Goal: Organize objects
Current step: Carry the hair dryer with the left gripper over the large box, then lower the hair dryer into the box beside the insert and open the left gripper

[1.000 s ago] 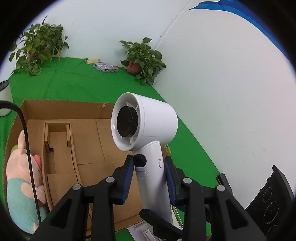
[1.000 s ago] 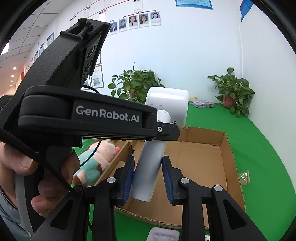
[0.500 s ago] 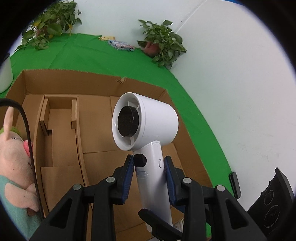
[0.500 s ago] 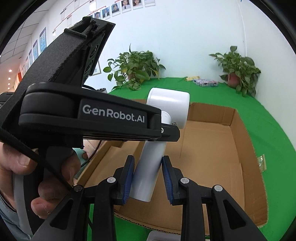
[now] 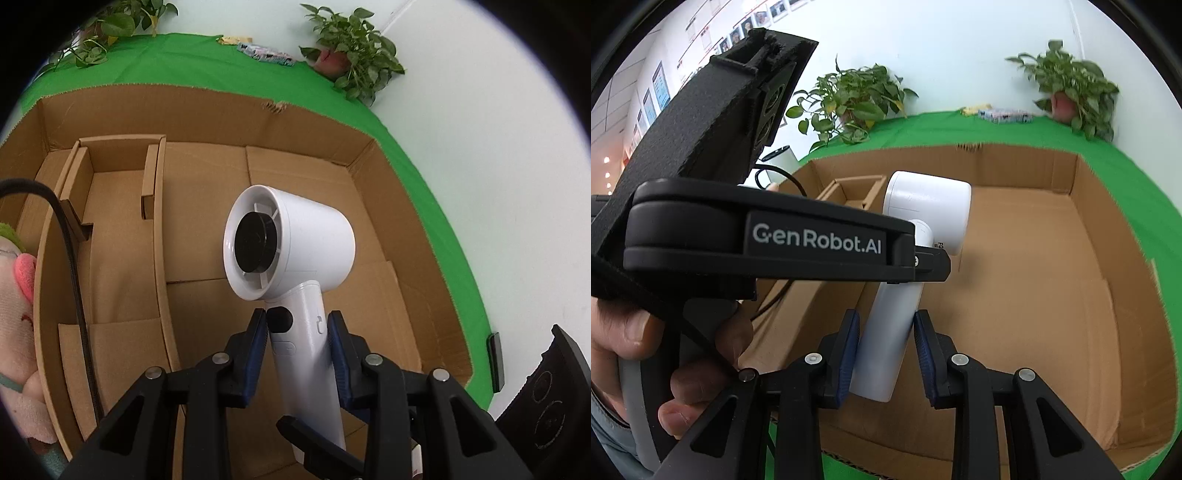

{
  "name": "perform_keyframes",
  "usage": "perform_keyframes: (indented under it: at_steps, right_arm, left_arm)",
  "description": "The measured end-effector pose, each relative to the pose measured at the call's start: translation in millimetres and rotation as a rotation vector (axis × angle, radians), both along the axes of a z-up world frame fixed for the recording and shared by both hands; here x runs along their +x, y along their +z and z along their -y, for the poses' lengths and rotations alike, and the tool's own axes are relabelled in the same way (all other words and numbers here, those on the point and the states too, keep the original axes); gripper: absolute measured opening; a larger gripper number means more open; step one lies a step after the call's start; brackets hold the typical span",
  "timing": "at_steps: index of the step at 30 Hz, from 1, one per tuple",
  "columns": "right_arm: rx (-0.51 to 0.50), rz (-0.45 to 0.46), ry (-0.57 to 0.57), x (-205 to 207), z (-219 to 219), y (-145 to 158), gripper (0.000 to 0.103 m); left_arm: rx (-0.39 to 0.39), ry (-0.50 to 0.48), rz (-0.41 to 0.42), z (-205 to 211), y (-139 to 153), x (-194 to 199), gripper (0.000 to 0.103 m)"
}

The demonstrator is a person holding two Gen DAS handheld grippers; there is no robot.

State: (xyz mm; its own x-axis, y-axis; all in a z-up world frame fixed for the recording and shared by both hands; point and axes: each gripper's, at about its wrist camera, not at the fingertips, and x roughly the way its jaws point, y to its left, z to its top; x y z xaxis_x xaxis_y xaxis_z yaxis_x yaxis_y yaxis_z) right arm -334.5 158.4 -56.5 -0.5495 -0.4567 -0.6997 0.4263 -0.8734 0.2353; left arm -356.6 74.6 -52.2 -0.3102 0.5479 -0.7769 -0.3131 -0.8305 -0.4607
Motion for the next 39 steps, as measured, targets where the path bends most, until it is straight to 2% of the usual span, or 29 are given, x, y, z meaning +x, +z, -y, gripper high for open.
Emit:
perform_keyframes:
  at_steps: [10,15,17,20,25,28,33,35,39]
  right_arm:
    - [-0.052,0.062,0.01,-14.3,-10.9,-16.7,0.027]
    - [-0.062,0.092,0.01,-15.7,-12.9,-23.8,0.026]
    - [-0.06,0.102,0.008,-17.2,-14.2,-26.3,0.025]
    - [-0.066,0.118,0.025,-16.9,-10.9,-28.0,0.024]
    - [-0.049,0.125,0.044,-17.4,-4.4,-31.0,0.024]
    - [-0.05,0.156,0.063,-20.4,-0.5,-35.3,0.025]
    - [0.002,0.131,0.073,-18.3,10.3,-32.4,0.027]
    - [0.008,0.132,0.073,-19.9,12.5,-32.9,0.023]
    - [0.024,0.124,0.061,-17.5,17.9,-31.1,0.023]
  left_arm:
    - [-0.088,0.01,0.034,-5.0,-5.7,-3.0,0.033]
    - [-0.104,0.026,0.045,-0.7,-4.6,-2.1,0.033]
    - [-0.114,0.025,0.036,1.8,-0.4,0.6,0.036]
    - [-0.077,-0.01,0.005,4.2,14.2,11.9,0.039]
    - [-0.098,0.002,-0.069,17.3,37.2,26.3,0.04]
    - [-0.105,0.037,-0.122,35.7,44.4,39.0,0.049]
    - [-0.084,0.072,-0.117,59.7,34.6,46.4,0.051]
    - [-0.097,0.091,-0.109,63.5,28.0,46.1,0.051]
    - [-0.075,0.104,-0.095,74.4,18.4,47.7,0.051]
